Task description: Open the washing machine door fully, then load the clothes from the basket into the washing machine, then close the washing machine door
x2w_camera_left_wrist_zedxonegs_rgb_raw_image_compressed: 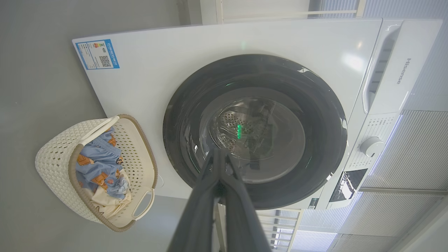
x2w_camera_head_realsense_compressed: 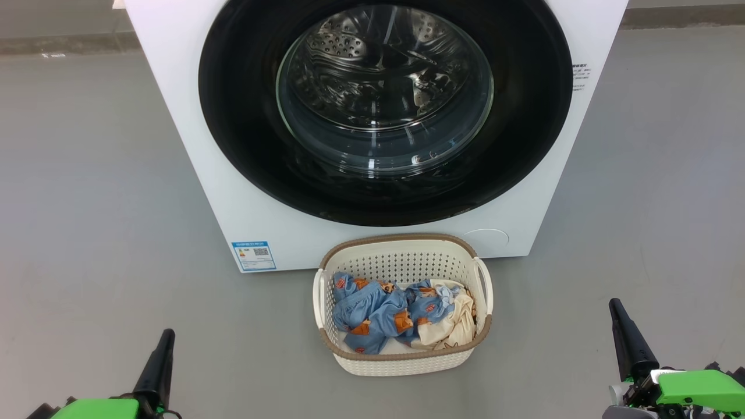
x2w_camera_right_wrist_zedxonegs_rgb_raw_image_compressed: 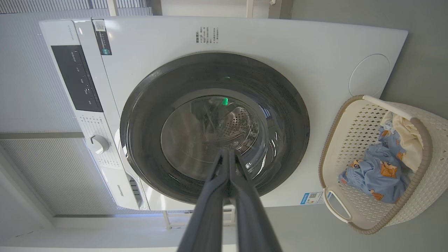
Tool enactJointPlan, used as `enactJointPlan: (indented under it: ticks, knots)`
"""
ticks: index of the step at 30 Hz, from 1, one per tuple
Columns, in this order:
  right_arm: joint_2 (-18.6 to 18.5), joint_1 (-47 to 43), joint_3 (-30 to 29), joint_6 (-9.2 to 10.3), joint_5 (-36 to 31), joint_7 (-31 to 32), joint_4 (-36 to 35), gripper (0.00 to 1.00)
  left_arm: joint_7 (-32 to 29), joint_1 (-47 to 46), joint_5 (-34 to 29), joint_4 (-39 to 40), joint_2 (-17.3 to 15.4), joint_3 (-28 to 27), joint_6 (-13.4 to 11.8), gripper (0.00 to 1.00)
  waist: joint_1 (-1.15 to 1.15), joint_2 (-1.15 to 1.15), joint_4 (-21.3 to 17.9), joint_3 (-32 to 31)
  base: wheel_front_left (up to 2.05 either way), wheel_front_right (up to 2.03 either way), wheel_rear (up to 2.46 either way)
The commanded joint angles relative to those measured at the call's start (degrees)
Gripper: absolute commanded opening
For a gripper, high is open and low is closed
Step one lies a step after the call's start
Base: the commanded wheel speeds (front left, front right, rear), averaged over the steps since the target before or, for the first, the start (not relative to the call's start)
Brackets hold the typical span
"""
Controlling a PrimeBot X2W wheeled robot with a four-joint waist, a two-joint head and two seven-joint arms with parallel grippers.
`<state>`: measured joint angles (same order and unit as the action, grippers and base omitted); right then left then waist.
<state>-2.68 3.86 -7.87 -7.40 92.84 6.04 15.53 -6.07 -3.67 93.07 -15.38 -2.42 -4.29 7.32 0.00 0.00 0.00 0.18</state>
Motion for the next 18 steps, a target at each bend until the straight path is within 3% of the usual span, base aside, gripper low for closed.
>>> enactJointPlan:
  ticks: [1, 18]
  knots:
    - [-0.3, 2.3, 1.4, -0.09, -0.7, 0.4, -1.5, 0.0, -0.3, -2.5, -0.7, 1.4, -0.6, -2.0, 0.2, 0.0, 0.0, 0.0, 0.0, 0.0, 0.0, 0.0, 0.0]
    - [-0.2, 2.3, 1.4, -0.09, -0.7, 0.4, -1.5, 0.0, -0.3, -2.5, -0.8, 1.4, -0.6, -2.1, 0.2, 0.0, 0.0, 0.0, 0.0, 0.0, 0.0, 0.0, 0.0]
